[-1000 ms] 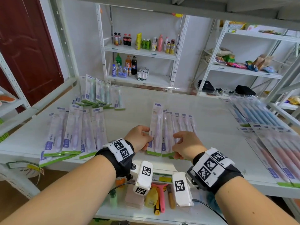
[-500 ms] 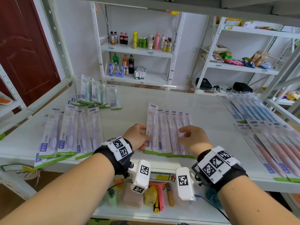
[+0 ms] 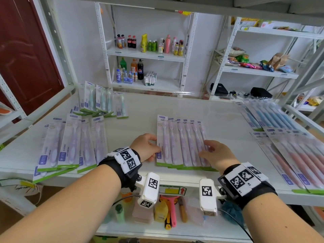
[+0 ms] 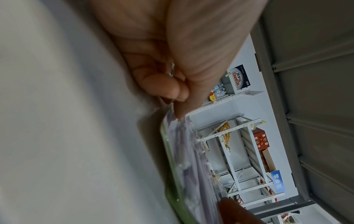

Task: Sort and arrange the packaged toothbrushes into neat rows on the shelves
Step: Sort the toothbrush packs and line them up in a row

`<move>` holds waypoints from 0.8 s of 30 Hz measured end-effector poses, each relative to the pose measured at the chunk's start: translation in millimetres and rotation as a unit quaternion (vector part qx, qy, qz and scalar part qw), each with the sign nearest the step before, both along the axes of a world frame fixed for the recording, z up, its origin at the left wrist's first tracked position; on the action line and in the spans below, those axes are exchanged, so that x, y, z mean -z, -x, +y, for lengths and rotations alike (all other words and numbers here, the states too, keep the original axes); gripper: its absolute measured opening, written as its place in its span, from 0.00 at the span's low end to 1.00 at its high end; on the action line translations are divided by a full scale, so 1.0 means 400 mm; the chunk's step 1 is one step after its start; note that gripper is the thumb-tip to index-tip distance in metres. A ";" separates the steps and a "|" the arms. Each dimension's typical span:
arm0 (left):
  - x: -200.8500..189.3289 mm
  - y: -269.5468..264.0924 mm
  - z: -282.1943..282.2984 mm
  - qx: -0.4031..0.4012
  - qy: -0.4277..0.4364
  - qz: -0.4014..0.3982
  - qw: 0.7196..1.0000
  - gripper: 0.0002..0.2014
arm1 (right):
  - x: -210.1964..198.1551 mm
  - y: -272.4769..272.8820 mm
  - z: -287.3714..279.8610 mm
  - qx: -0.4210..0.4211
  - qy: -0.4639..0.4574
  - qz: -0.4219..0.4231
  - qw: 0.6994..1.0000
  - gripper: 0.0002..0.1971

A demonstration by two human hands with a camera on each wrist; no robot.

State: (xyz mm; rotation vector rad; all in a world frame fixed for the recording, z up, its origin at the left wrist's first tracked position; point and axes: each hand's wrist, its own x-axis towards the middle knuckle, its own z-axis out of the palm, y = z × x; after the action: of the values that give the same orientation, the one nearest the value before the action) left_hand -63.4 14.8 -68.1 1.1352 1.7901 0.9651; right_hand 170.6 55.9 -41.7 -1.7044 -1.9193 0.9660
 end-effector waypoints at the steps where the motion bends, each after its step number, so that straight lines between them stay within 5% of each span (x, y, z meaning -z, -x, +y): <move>1: 0.000 -0.001 0.000 0.002 0.002 -0.001 1.000 0.20 | 0.002 -0.003 0.001 -0.001 -0.001 0.000 1.000 0.29; 10: -0.016 -0.005 0.008 0.013 0.018 0.031 0.999 0.25 | 0.015 -0.015 0.000 0.000 -0.009 0.014 1.000 0.29; 13: -0.036 -0.013 0.016 0.041 0.008 0.107 0.993 0.28 | 0.017 -0.019 0.000 -0.004 -0.008 0.024 1.000 0.30; 19: -0.074 -0.059 0.030 0.191 0.007 0.274 0.943 0.32 | 0.016 -0.025 0.008 -0.021 0.011 0.029 0.999 0.33; 24: -0.072 -0.072 0.039 0.249 0.050 0.327 0.910 0.37 | 0.018 -0.027 0.010 -0.026 0.012 0.028 0.999 0.33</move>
State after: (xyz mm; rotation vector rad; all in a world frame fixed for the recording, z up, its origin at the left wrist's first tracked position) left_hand -34.8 30.3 -39.3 1.8786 1.8528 0.1813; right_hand 181.3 59.7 -49.1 -1.6304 -1.9314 1.0495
